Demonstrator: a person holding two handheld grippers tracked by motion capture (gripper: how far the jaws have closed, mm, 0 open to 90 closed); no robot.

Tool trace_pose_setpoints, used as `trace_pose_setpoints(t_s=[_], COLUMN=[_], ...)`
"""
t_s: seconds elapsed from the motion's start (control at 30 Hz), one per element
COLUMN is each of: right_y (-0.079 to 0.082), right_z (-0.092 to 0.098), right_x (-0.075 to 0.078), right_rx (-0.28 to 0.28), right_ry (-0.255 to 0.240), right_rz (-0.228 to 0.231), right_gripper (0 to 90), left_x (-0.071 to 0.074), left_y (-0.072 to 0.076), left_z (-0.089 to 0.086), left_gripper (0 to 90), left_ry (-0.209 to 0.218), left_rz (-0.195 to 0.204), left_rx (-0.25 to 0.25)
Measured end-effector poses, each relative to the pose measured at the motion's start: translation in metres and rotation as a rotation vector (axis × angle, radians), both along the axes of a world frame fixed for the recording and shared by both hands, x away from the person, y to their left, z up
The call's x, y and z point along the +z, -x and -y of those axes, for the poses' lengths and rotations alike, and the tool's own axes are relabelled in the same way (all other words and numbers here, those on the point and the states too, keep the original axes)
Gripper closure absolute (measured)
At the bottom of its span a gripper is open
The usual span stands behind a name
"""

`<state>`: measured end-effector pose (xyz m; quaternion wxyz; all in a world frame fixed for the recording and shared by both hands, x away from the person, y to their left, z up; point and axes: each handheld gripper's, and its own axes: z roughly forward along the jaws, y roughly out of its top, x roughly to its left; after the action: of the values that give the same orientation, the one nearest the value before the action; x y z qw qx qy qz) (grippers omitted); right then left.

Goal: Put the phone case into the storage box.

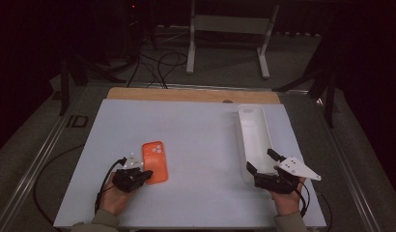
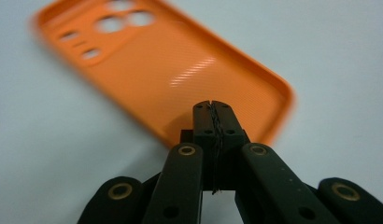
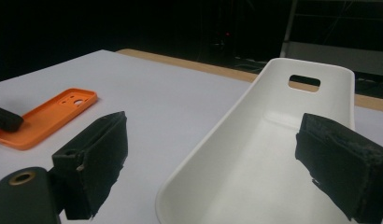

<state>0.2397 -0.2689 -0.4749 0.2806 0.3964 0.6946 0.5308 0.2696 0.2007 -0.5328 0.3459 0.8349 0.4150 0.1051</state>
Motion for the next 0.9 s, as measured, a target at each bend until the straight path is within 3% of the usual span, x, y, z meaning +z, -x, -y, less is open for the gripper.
trace_pose_setpoints(t_s=[0.17, 0.27, 0.37, 0.6, 0.67, 0.73, 0.8, 0.9], right_y=[-0.003, -0.004, -0.006, -0.009, -0.010, -0.012, -0.013, -0.015], right_z=[-0.001, -0.002, -0.003, -0.006, -0.006, -0.005, -0.005, -0.004], right_x=[0.000, 0.001, 0.000, -0.001, 0.000, 0.000, 0.001, 0.001], right_rx=[0.010, 0.017, 0.024, 0.045, 0.045, 0.044, 0.041, 0.038], right_ry=[0.009, 0.014, 0.020, 0.035, 0.042, 0.045, 0.047, 0.055], right_rz=[0.008, 0.012, 0.007, -0.008, -0.008, -0.006, -0.005, 0.002], right_gripper=[10.2, 10.2, 10.1, 10.2, 10.2, 10.2, 10.2, 10.2], left_x=[0.000, -0.002, -0.004, -0.005, -0.007, -0.008, -0.008, -0.004], left_y=[-0.007, -0.013, -0.016, -0.016, -0.015, -0.015, -0.015, -0.011], left_z=[-0.020, -0.029, -0.033, -0.033, -0.036, -0.037, -0.037, -0.037], left_gripper=[90.0, 90.0, 90.0, 90.0, 90.0, 90.0, 90.0, 82.4], left_ry=[-0.027, -0.005, 0.011, 0.016, 0.054, 0.061, 0.054, 0.109], left_rz=[0.020, 0.026, 0.036, 0.045, 0.041, 0.040, 0.050, 0.114], left_rx=[0.108, 0.180, 0.214, 0.219, 0.227, 0.228, 0.214, 0.157])
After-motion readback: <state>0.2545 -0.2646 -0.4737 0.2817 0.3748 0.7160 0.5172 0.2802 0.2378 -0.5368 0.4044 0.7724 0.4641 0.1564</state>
